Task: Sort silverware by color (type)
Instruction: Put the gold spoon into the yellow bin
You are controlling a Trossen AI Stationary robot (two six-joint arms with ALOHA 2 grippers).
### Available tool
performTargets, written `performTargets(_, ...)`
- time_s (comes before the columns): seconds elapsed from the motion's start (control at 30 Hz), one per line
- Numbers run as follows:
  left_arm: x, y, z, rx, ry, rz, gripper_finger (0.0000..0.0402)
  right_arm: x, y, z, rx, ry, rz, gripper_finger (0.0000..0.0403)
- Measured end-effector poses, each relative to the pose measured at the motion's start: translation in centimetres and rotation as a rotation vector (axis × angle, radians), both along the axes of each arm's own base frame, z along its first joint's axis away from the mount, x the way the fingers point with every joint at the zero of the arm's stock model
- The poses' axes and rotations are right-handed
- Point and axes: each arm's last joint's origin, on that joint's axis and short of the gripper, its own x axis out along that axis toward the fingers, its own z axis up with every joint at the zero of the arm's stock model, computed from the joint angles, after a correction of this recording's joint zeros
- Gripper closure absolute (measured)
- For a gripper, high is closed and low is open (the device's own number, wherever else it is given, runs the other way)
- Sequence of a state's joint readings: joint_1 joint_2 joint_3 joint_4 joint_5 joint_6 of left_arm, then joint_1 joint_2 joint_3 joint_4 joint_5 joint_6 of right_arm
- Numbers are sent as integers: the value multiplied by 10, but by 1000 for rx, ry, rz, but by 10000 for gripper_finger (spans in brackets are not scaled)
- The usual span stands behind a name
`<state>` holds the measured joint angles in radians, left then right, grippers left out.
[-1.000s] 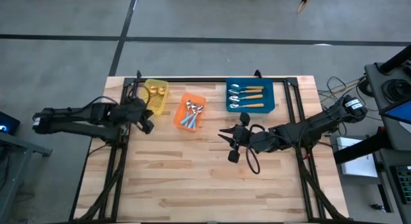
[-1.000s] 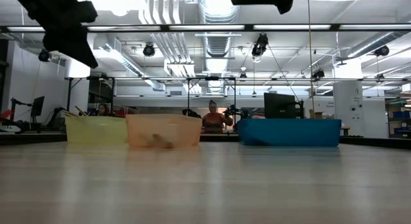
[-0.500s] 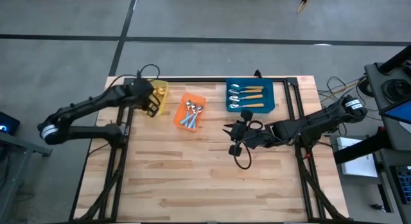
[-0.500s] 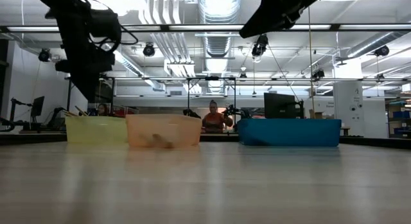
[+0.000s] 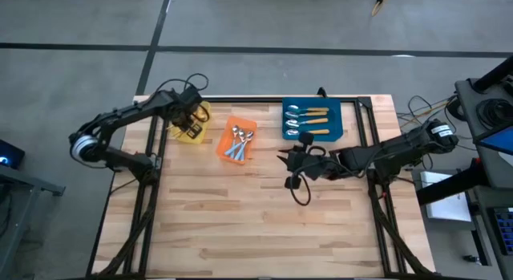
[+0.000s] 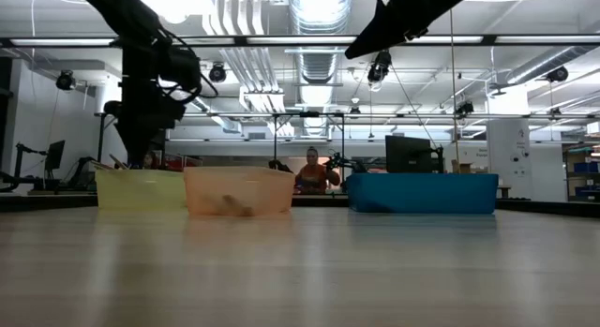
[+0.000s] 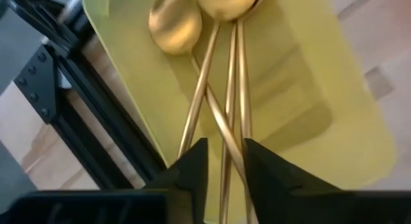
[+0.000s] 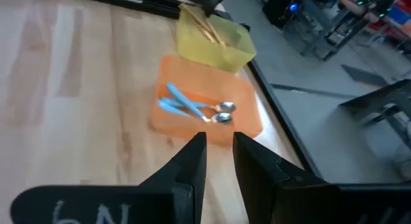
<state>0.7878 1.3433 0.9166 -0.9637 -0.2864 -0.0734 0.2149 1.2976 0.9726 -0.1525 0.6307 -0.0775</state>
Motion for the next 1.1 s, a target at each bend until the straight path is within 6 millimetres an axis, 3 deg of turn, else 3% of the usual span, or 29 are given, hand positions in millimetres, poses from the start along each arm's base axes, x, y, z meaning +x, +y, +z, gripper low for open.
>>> performTargets(0.23, 3, 5, -12, -76, 79, -1, 257, 3, -21, 1, -28, 8, -54, 335)
performTargets(0.4, 3, 4, -14, -85, 88, -4, 236, 3, -31, 1, -27, 12, -87, 335)
performTargets(1.1, -6, -2, -11, -111, 181, 17, 278, 2, -33, -2, -26, 21, -92, 335)
